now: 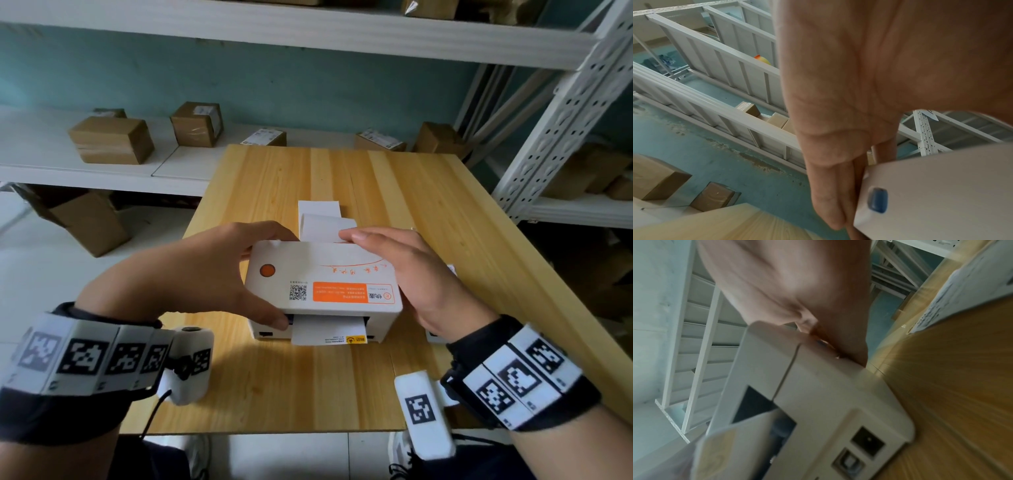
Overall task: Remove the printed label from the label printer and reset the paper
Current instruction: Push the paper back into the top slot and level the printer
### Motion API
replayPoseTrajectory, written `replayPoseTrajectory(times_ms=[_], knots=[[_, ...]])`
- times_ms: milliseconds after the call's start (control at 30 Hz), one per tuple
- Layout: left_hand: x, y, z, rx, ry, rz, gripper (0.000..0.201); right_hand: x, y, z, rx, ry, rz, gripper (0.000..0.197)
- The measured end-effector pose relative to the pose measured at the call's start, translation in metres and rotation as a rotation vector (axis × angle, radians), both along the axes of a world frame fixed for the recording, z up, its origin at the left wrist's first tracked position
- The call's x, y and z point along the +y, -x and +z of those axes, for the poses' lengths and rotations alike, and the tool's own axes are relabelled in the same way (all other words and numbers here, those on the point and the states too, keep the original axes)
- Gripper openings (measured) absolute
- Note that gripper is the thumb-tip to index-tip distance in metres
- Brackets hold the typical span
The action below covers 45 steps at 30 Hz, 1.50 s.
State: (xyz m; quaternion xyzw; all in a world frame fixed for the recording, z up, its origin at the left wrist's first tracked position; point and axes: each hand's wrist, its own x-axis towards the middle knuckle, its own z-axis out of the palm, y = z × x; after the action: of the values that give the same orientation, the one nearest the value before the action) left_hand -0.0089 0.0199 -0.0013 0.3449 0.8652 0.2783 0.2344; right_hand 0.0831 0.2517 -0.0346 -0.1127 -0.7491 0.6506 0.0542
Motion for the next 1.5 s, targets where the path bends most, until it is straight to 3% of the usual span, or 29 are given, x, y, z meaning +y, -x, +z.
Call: replayPoseTrajectory(times_ms=[133, 367, 600, 933, 1500], knots=[[0.001, -0.001, 0.001, 0.012, 0.004, 0.001, 0.082, 0.0, 0.0, -0.002, -0.016, -0.086, 0.016, 0.021], [0.001, 0.0, 0.001, 0.015, 0.033, 0.01, 0.085, -0.005, -0.004, -0.001, -0.008, -0.198, 0.081, 0.042], [0.001, 0.002, -0.003, -0.023, 0.078, 0.058, 0.12, -0.01, -0.006, 0.009, -0.132, -0.217, 0.049, 0.054], [0.0, 0.001, -0.003, -0.055, 0.111, 0.108, 0.13, -0.008, -0.004, 0.008, -0.199, -0.269, 0.028, 0.057], [0.004, -0.001, -0.002, -0.057, 0.166, 0.115, 0.125, -0.002, 0.002, 0.0, -0.168, -0.256, 0.041, 0.051]])
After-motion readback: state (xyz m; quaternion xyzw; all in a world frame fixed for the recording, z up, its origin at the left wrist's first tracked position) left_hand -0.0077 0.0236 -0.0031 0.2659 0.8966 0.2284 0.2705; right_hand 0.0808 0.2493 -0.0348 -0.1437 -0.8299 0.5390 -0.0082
